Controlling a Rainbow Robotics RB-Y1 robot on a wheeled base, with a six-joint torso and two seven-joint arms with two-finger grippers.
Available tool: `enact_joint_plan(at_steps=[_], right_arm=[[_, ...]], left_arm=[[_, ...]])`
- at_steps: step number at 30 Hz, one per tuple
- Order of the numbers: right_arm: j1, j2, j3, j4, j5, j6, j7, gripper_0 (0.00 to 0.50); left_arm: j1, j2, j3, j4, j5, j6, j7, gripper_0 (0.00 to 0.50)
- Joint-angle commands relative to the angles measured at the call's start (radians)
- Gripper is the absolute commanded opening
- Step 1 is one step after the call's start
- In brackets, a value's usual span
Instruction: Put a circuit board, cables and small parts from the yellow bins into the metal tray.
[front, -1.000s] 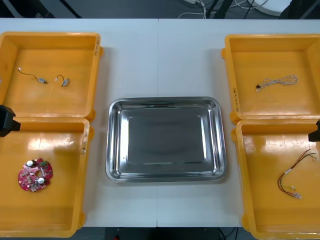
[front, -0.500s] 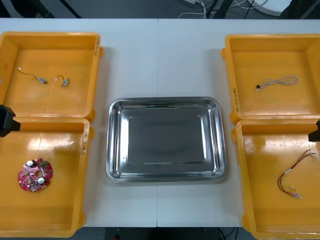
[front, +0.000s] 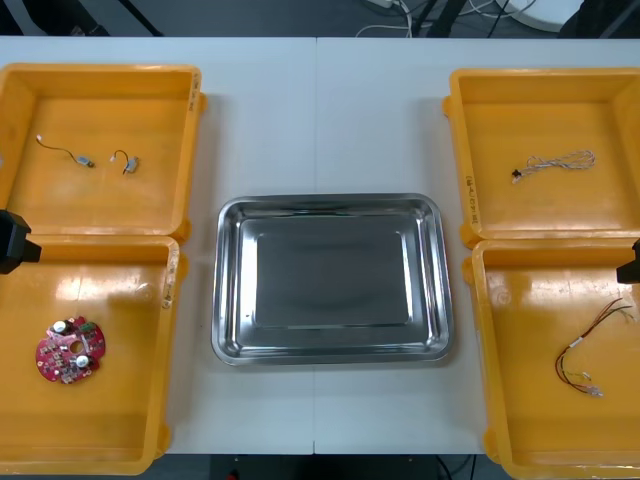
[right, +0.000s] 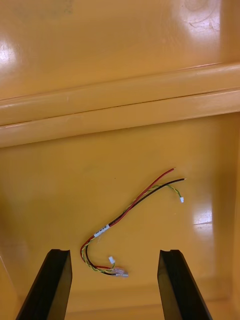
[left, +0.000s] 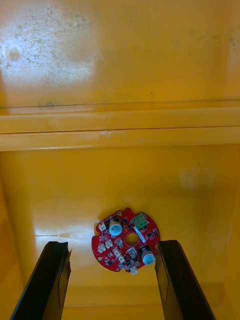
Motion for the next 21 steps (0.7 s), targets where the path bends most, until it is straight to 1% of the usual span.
enact_joint_plan(at_steps=[1, 21], right_arm=[[0.009, -0.012, 0.006, -0.005, 0.009, 0.005, 0.024, 0.5], [0.009, -0.012, 0.006, -0.005, 0.009, 0.005, 0.024, 0.5]], left_arm=[[-0.031, 0.048, 0.034, -0.03, 0.008, 0.008, -0.09, 0.5], [-0.031, 0.048, 0.034, -0.03, 0.008, 0.008, -0.09, 0.5]])
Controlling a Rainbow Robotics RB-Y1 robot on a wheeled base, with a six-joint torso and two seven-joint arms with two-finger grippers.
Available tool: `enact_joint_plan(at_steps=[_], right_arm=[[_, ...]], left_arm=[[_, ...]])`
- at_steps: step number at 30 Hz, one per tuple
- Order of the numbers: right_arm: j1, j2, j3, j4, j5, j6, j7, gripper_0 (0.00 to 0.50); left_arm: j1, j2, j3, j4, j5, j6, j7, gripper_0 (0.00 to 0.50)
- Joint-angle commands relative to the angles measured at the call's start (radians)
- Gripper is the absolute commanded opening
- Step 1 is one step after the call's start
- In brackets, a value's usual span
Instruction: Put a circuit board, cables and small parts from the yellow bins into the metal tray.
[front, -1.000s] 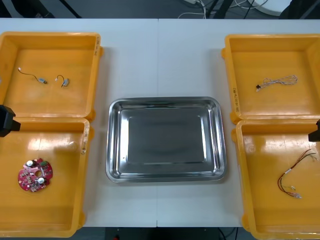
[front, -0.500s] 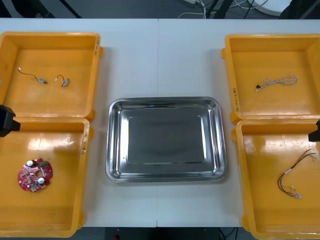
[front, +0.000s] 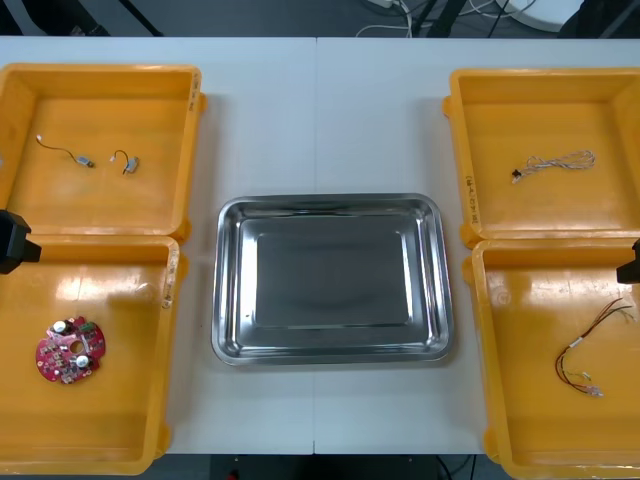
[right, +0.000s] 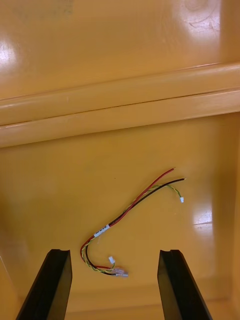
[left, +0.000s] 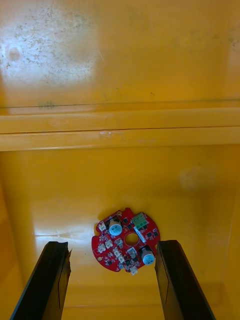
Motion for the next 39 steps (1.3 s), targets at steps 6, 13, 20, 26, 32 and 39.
enact_joint_plan(at_steps=[6, 13, 20, 26, 32, 39], right_arm=[[0.009, -0.012, 0.006, -0.005, 0.009, 0.005, 0.024, 0.5], [0.009, -0.012, 0.006, -0.005, 0.009, 0.005, 0.024, 0.5], [0.009, -0.012, 0.006, -0.005, 0.009, 0.005, 0.024, 0.5], [0.009, -0.012, 0.006, -0.005, 0.009, 0.005, 0.024, 0.5], [0.009, -0.012, 0.006, -0.005, 0.009, 0.005, 0.024, 0.5], [0.0, -0.01, 0.001, -0.004, 0.013, -0.002, 0.024, 0.5]], left_arm=[[-0.031, 0.048, 0.034, -0.03, 0.008, 0.008, -0.09, 0.5], [-0.031, 0.048, 0.034, -0.03, 0.008, 0.008, -0.09, 0.5], [-0.031, 0.048, 0.034, -0.03, 0.008, 0.008, -0.09, 0.5], [-0.031, 0.048, 0.034, -0.03, 0.008, 0.008, -0.09, 0.5], [0.006, 0.028, 0.018, -0.009, 0.011, 0.008, -0.091, 0.5], [0.001, 0.031, 0.017, 0.0, 0.017, 0.008, -0.098, 0.5]])
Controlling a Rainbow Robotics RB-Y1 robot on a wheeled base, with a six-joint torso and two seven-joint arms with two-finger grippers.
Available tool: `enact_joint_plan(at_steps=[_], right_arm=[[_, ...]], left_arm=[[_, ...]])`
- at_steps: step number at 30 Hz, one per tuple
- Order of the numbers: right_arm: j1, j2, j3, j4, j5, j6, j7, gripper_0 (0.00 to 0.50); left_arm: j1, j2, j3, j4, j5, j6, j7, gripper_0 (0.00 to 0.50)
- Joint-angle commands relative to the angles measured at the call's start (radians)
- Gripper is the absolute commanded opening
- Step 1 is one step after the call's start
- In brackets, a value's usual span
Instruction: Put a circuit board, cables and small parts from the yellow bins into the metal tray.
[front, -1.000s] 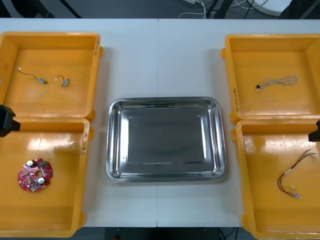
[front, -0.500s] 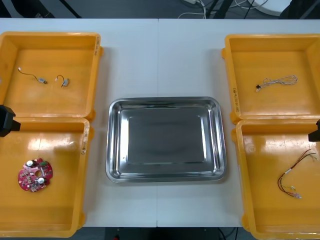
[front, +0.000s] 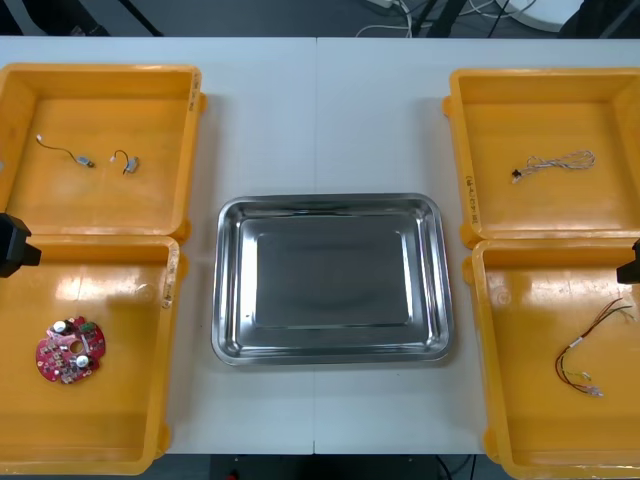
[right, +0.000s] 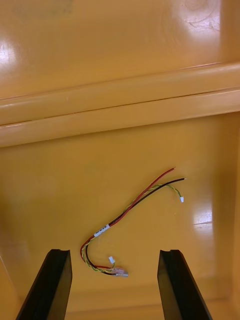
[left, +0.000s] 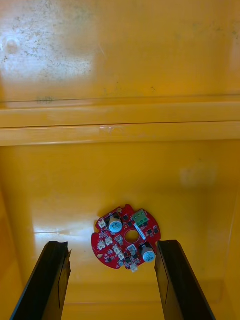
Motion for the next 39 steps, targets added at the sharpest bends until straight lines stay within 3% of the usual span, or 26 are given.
enact_joint_plan(at_steps=[1, 11, 20, 28, 33, 39], right_arm=[[-0.002, -0.01, 0.001, -0.004, 0.012, -0.002, 0.024, 0.5], [0.001, 0.004, 0.001, -0.027, 0.052, -0.04, 0.012, 0.5], [0.015, 0.088, 0.001, -0.027, 0.118, -0.031, -0.028, 0.5], [0.048, 0.172, 0.001, -0.027, 0.19, -0.028, -0.088, 0.5], [0.099, 0.2, 0.001, -0.027, 0.187, -0.066, -0.175, 0.5], [0.133, 0.244, 0.001, -0.027, 0.202, -0.08, -0.176, 0.5]], left_arm=[[-0.006, 0.032, 0.017, -0.002, 0.014, 0.006, -0.101, 0.5], [-0.005, 0.073, -0.008, -0.002, 0.031, 0.006, -0.219, 0.5], [0.026, 0.116, -0.04, 0.004, 0.04, 0.006, -0.355, 0.5], [0.096, 0.177, -0.114, 0.003, 0.057, -0.122, -0.395, 0.5], [0.116, 0.203, -0.154, 0.004, 0.073, -0.193, -0.449, 0.5], [0.144, 0.229, -0.181, 0.021, 0.089, -0.26, -0.519, 0.5]])
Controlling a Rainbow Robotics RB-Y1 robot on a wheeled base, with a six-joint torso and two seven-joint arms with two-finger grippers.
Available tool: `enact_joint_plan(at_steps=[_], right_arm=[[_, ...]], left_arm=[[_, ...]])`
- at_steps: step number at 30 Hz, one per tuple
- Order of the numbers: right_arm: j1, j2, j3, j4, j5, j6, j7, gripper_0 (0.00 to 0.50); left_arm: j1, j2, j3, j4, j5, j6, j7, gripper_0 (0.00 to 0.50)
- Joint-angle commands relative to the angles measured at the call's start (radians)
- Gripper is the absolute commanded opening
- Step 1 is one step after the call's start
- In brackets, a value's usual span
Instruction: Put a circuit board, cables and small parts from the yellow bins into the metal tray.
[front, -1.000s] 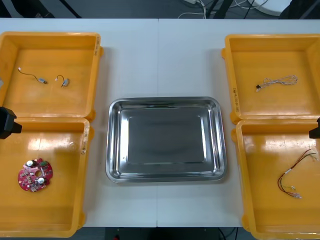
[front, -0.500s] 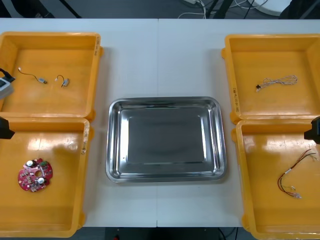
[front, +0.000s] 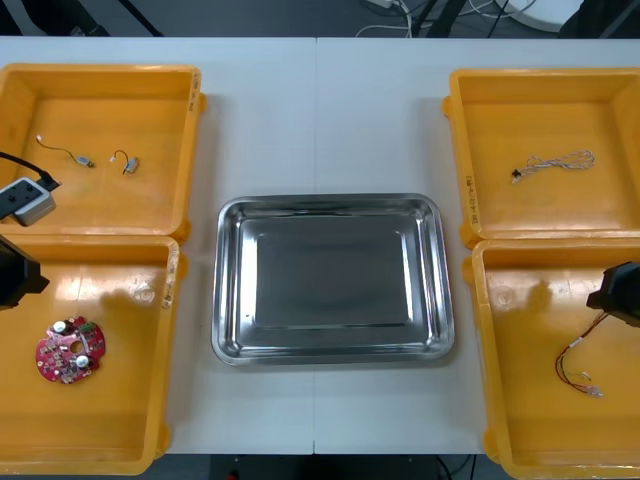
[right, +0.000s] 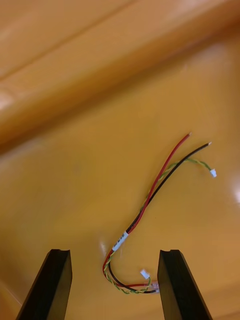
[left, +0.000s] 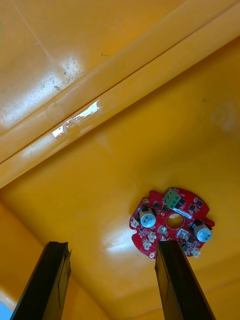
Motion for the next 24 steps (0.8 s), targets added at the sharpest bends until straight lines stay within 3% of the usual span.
enact_joint_plan(at_steps=[1, 10, 24], right_arm=[[0.049, 0.048, 0.001, -0.024, 0.022, -0.024, 0.006, 0.5], [0.072, 0.116, 0.001, -0.008, 0.048, -0.033, 0.002, 0.5], [0.072, 0.125, 0.029, 0.085, 0.08, -0.114, -0.009, 0.5]], left_arm=[[0.046, 0.065, -0.028, 0.007, 0.022, -0.068, -0.138, 0.5], [0.086, 0.103, -0.104, 0.012, 0.04, -0.194, -0.188, 0.5], [0.108, 0.156, -0.224, 0.012, 0.017, -0.286, -0.228, 0.5]])
